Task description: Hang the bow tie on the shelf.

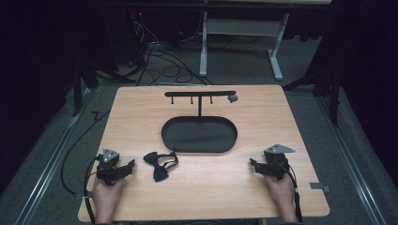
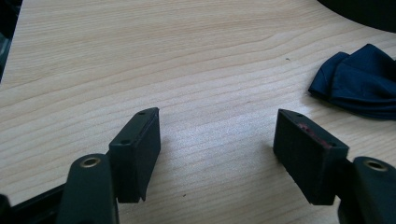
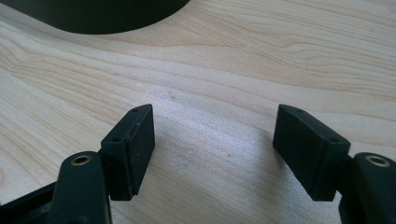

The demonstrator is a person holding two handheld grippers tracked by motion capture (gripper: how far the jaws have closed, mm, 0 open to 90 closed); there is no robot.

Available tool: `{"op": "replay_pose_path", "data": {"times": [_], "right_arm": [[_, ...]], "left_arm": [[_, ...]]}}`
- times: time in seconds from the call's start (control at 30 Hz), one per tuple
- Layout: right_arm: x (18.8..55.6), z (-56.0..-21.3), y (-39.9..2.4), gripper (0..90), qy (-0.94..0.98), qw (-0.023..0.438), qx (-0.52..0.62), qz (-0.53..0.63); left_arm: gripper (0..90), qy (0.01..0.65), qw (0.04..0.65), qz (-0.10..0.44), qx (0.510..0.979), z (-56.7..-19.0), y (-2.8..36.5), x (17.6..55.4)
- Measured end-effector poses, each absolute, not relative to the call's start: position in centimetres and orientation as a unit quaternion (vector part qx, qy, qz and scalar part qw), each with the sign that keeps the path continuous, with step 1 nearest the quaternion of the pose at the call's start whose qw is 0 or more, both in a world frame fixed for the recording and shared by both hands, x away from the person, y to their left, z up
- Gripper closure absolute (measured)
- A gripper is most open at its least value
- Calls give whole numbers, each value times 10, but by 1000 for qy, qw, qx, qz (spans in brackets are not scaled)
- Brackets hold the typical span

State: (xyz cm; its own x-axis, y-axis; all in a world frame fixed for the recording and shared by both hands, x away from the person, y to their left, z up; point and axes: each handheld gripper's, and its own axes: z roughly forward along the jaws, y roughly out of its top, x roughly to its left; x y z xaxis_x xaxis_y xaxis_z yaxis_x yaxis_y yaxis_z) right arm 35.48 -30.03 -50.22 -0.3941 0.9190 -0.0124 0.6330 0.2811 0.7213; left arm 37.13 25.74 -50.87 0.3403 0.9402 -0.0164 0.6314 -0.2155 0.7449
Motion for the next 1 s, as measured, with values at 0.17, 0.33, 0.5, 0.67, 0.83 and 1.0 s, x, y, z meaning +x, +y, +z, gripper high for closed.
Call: {"op": "replay_pose_path", "data": {"times": [0.17,0.33,0.5,0.67,0.83,1.0], "right_arm": [[355,-502,-300,307,769,220,504,324],[355,-502,-300,308,769,220,505,324],[355,-502,-300,307,769,220,505,324],[355,-502,-300,308,769,220,505,324],[355,-502,-300,308,769,221,506,324],[355,-502,-300,308,768,222,507,324]], "left_arm": [[317,528,339,229,745,-509,257,371],[317,527,338,229,745,-509,257,371],[318,527,339,229,745,-509,257,371],[315,530,339,226,744,-509,257,372],[300,528,336,225,747,-508,256,373],[374,520,336,215,755,-501,256,372]]}}
